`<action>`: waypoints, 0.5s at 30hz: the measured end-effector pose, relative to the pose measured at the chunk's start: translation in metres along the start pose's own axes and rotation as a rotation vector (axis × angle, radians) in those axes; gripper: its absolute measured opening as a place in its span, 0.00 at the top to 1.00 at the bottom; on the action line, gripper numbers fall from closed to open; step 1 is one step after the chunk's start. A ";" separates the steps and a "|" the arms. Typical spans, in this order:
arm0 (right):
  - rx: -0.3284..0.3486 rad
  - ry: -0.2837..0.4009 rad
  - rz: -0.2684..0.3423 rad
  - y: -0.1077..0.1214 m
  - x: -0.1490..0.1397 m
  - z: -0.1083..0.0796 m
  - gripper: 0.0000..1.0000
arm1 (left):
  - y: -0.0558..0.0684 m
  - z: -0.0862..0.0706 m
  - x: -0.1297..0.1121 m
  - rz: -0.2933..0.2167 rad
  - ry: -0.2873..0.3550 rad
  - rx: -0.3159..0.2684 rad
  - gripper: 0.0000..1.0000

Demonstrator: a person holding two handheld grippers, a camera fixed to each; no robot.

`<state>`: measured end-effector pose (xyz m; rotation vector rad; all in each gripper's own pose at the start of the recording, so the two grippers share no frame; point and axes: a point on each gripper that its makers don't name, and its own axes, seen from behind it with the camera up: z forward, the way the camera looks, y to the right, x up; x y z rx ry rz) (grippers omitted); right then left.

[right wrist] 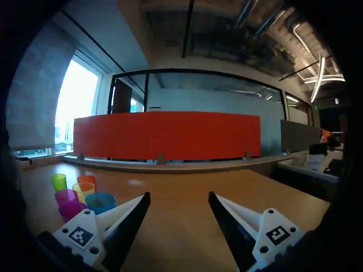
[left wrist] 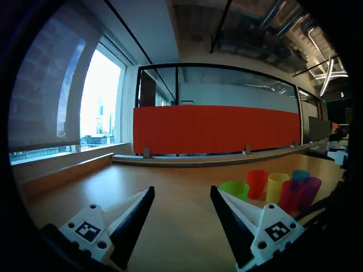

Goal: Pour water

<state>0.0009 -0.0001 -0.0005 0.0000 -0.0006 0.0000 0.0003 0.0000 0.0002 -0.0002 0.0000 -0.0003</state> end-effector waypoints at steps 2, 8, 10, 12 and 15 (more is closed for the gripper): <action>0.000 0.000 0.000 0.000 0.000 0.000 0.01 | 0.000 0.000 0.000 0.000 0.000 0.000 0.09; 0.000 0.001 -0.001 0.000 0.000 0.000 0.01 | 0.000 0.000 0.001 0.001 0.000 0.000 0.09; -0.002 0.002 -0.002 0.001 0.000 0.000 0.01 | 0.000 0.000 0.001 0.000 0.000 0.000 0.09; -0.005 0.002 -0.004 0.001 0.000 0.000 0.01 | 0.000 0.000 0.001 0.000 0.000 0.001 0.09; -0.008 -0.002 -0.012 0.003 0.000 0.001 0.01 | 0.000 0.000 0.000 -0.002 0.000 0.001 0.09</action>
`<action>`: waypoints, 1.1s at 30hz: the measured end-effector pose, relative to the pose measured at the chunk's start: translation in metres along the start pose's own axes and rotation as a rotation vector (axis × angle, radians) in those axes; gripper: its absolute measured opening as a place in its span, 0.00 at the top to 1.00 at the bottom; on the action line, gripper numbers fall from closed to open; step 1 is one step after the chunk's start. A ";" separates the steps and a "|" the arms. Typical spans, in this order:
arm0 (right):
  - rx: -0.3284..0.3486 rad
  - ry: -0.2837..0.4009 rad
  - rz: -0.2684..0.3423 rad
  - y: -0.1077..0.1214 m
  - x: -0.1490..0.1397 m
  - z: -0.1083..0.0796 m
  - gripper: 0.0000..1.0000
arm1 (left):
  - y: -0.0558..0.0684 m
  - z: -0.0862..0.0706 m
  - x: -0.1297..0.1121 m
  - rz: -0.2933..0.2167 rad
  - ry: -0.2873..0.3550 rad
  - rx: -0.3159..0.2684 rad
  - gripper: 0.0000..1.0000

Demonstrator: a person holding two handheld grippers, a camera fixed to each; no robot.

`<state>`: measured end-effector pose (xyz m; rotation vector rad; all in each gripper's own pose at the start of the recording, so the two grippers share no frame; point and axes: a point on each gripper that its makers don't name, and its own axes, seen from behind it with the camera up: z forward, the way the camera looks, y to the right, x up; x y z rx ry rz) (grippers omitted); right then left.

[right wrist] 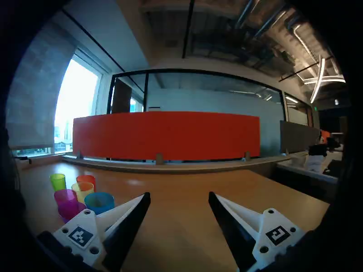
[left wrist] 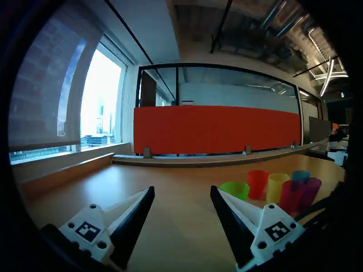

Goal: Pour water

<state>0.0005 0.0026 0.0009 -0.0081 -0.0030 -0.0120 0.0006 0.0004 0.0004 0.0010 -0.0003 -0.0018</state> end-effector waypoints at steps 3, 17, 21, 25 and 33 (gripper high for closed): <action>0.002 0.001 -0.012 0.000 0.007 0.001 0.01 | 0.003 0.000 0.002 0.003 -0.001 -0.008 0.09; 0.027 0.009 -0.050 -0.002 0.048 0.001 0.01 | 0.023 0.008 0.045 0.045 0.010 -0.091 0.09; 0.040 0.010 -0.060 -0.005 0.055 0.001 0.01 | 0.028 0.013 0.046 0.055 -0.008 -0.115 0.09; 0.063 0.008 -0.060 -0.011 0.060 0.001 0.01 | 0.034 0.018 0.044 0.067 -0.033 -0.153 0.09; 0.122 -0.025 -0.042 -0.024 0.064 0.006 0.01 | 0.045 0.028 0.044 0.101 -0.072 -0.221 0.09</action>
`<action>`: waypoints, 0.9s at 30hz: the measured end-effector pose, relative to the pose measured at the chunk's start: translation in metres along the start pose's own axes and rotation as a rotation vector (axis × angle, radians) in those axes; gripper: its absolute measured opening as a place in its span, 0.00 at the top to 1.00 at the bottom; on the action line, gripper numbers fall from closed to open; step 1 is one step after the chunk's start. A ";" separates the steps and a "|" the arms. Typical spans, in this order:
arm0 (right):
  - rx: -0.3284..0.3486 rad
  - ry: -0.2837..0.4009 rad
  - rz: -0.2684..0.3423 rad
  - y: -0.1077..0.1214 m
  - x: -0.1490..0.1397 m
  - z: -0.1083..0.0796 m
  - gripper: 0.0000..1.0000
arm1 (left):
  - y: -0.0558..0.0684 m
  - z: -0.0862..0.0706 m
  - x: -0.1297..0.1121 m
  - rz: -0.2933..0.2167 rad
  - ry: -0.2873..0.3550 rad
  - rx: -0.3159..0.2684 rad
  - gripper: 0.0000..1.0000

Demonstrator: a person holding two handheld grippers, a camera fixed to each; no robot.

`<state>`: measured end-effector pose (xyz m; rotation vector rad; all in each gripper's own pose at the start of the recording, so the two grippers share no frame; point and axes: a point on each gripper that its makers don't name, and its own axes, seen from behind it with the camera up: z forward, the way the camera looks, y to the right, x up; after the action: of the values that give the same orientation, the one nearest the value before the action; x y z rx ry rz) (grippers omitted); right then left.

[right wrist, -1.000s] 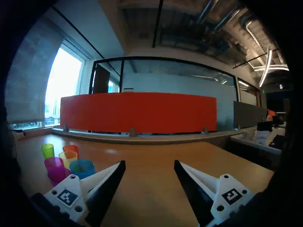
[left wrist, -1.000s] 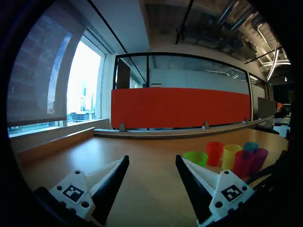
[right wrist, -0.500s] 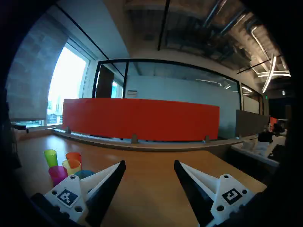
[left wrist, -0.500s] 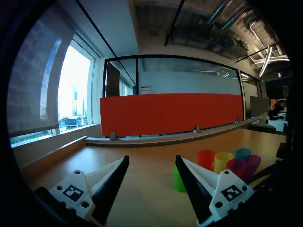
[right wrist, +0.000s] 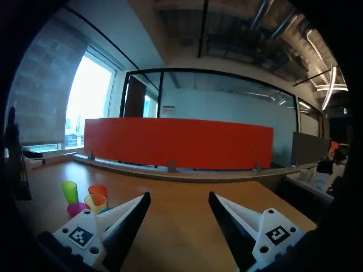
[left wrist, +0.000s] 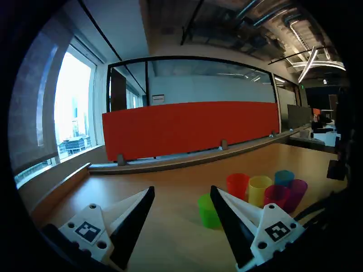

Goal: Pour water

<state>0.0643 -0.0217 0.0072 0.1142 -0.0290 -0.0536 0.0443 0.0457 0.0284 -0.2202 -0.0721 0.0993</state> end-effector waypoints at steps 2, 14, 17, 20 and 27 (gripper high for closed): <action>0.019 -0.008 0.000 -0.004 0.000 0.002 0.01 | 0.002 0.003 0.001 0.002 -0.007 -0.019 0.09; 0.176 -0.107 -0.087 -0.036 -0.007 0.009 0.01 | 0.023 0.026 -0.018 0.043 -0.112 -0.171 0.09; 0.204 -0.122 -0.106 -0.042 -0.006 0.010 0.00 | 0.028 0.031 -0.023 0.055 -0.136 -0.202 0.09; 0.223 -0.130 -0.122 -0.046 -0.005 0.011 0.00 | 0.032 0.036 -0.029 0.069 -0.162 -0.226 0.09; 0.249 -0.156 -0.147 -0.049 -0.009 0.015 0.00 | 0.046 0.047 -0.039 0.114 -0.223 -0.292 0.09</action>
<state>0.0528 -0.0713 0.0161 0.3615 -0.1835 -0.2060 -0.0023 0.0965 0.0612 -0.5049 -0.2969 0.2275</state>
